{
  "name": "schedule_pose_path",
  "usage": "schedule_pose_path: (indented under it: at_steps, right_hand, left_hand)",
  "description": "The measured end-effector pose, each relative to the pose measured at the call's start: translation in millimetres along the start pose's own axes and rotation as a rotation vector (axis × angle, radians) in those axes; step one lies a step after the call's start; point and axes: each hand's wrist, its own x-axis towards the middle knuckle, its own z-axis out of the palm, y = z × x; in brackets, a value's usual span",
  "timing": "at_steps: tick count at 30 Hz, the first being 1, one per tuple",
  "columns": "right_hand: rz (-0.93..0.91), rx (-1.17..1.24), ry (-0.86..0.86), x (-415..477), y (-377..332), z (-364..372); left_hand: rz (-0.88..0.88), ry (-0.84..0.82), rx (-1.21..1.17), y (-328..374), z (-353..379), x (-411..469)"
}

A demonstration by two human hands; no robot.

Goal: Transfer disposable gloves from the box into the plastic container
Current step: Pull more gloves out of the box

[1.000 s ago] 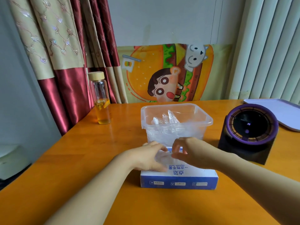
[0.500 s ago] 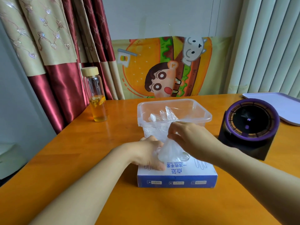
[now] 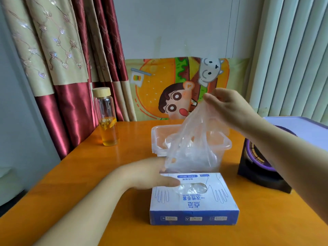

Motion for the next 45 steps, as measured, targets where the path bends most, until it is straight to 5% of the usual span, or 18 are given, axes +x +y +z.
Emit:
schedule_pose_path:
  at_steps: [4, 9, 12, 19, 22, 29, 33, 35, 37, 41, 45]
  right_hand:
    - [0.212, 0.181, -0.1, 8.9, 9.5, 9.8]
    - [0.443, 0.544, -0.295, 21.6, 14.3, 29.5]
    - [0.472, 0.483, -0.388, 24.5, 22.5, 31.7]
    - [0.261, 0.562, -0.355, 30.3, 48.8, 16.6]
    - [0.162, 0.356, -0.55, 28.7, 50.1, 16.5]
    - [0.23, -0.173, -0.475, 51.3, 93.5, 44.6]
    - [0.167, -0.495, -0.591, 58.8, 106.8, 53.7]
    - [0.152, -0.608, -0.656, 58.6, 107.7, 60.0]
    - [0.142, -0.708, -0.72, 56.5, 108.0, 66.2]
    - [0.098, -0.92, -0.818, 54.0, 104.8, 76.7]
    - [0.032, -1.047, -0.938, 50.0, 104.5, 80.5]
  left_hand:
    - [0.103, 0.208, -0.281, 2.3, -43.3, -10.5]
    - [0.171, 0.588, -0.232, 27.9, -54.4, 24.8]
    - [0.197, 0.741, -0.328, 23.4, -64.1, 59.2]
    - [-0.131, 0.53, -0.164, 8.0, -88.5, 112.7]
    - [-0.168, 0.442, -0.147, 4.7, -95.2, 131.6]
    - [-0.157, 0.169, -0.191, 9.0, -91.3, 146.9]
    - [-0.216, 0.554, 0.212, 5.3, -92.9, 144.7]
    - [-0.007, 0.675, 0.405, 21.8, -86.6, 134.2]
    - [0.156, 0.473, 0.534, 42.1, -72.5, 125.4]
    - [-0.114, -0.098, 0.714, 36.0, -52.6, 137.1]
    - [-0.246, -0.311, 0.809, 13.4, -49.4, 158.0]
